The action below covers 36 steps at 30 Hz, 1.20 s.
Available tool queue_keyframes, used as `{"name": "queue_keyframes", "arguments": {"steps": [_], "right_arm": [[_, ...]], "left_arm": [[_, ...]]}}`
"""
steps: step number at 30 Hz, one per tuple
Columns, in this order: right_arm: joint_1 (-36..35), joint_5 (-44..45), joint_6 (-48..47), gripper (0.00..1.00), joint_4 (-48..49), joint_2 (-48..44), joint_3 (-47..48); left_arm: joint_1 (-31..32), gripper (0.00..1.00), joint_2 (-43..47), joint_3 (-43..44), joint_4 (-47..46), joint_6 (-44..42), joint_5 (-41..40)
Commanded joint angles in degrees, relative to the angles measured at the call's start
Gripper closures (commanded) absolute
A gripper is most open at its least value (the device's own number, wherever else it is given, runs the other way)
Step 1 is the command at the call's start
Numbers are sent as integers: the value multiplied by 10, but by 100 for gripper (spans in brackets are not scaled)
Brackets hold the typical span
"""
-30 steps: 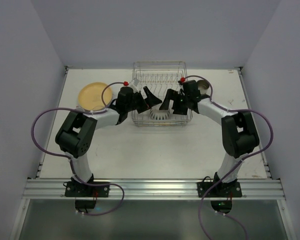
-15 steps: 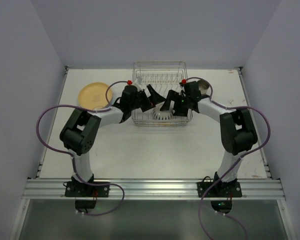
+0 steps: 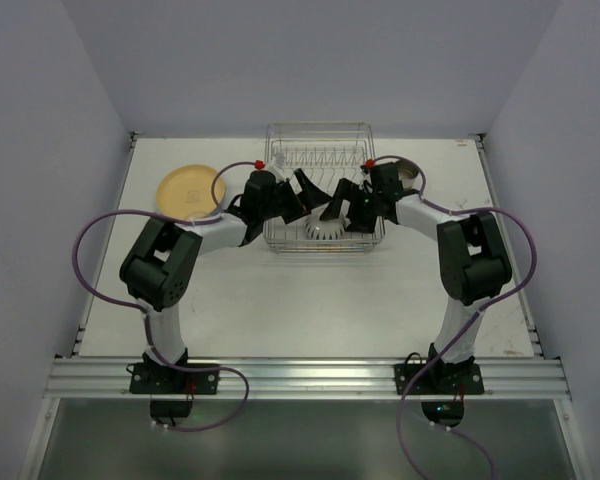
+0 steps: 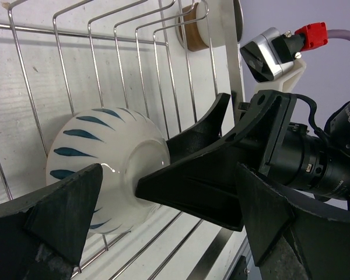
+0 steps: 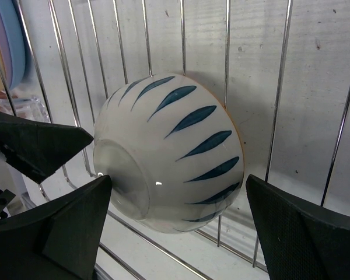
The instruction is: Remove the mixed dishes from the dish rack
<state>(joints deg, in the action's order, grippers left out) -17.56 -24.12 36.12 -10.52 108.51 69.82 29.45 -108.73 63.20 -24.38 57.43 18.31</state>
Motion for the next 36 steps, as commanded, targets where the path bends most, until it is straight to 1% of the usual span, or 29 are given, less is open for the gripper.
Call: {"name": "queue_keyframes", "arguments": {"steps": [1,9,12,16,18,21,26,29,32,33,36], "right_arm": [[1,14,9,1,-6,17,9],[7,-23,31,2,42,20,-11],[13,-56,44,3,65,26,-18],[19,-80,56,7,86,32,-24],[23,-88,60,12,95,26,-34],[24,-85,60,18,102,15,-40],[24,-66,47,20,101,-10,-52],[24,-42,38,23,101,-33,-60],[24,-29,33,29,118,-51,-69],[24,-25,29,33,121,-55,-71],[23,-23,22,34,126,-66,-73]], "left_arm": [[8,0,20,16,-1,-15,-4],[8,0,26,15,7,-24,-7],[8,0,27,15,7,-24,-6],[9,0,28,13,9,-25,-10],[8,0,28,13,9,-27,-10],[8,0,30,13,11,-29,-11],[8,0,33,14,11,-32,-11],[8,0,39,13,16,-36,-13],[8,0,45,11,21,-39,-16],[9,0,47,10,23,-40,-18],[8,0,55,11,28,-46,-22]]}}
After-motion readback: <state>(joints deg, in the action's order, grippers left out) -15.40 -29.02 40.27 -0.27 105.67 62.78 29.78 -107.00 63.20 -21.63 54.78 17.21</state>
